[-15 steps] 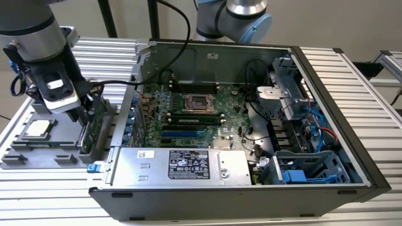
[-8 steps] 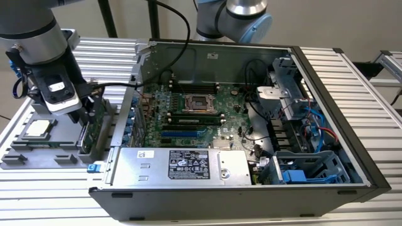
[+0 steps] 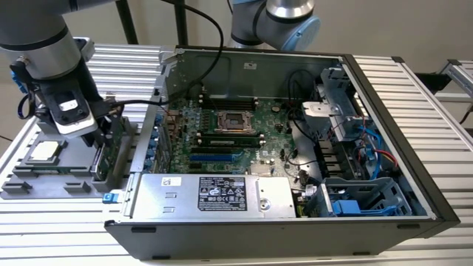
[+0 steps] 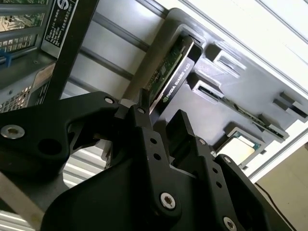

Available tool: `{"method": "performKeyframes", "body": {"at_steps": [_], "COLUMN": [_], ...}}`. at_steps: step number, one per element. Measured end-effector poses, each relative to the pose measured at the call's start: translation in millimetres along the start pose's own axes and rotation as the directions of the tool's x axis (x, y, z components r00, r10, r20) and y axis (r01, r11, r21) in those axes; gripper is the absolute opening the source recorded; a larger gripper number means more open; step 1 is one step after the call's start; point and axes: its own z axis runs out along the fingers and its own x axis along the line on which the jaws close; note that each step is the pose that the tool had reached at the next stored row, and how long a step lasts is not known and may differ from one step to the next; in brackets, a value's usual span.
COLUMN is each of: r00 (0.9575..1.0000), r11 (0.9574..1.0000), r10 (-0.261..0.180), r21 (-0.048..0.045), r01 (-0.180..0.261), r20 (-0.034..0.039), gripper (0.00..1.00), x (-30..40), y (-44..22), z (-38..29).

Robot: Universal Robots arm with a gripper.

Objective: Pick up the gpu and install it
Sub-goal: 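Pick up the gpu and move the gpu toward the slot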

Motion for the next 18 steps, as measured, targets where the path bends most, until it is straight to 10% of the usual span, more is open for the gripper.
{"method": "performKeyframes", "body": {"at_steps": [18], "r00": [1.0000], "r11": [1.0000], "r10": [0.000], "r21": [0.0097], "r01": [0.000], "r20": [0.0001], "gripper": [1.00], "x": [0.6], "y": [-0.2], "z": [9.4]}}
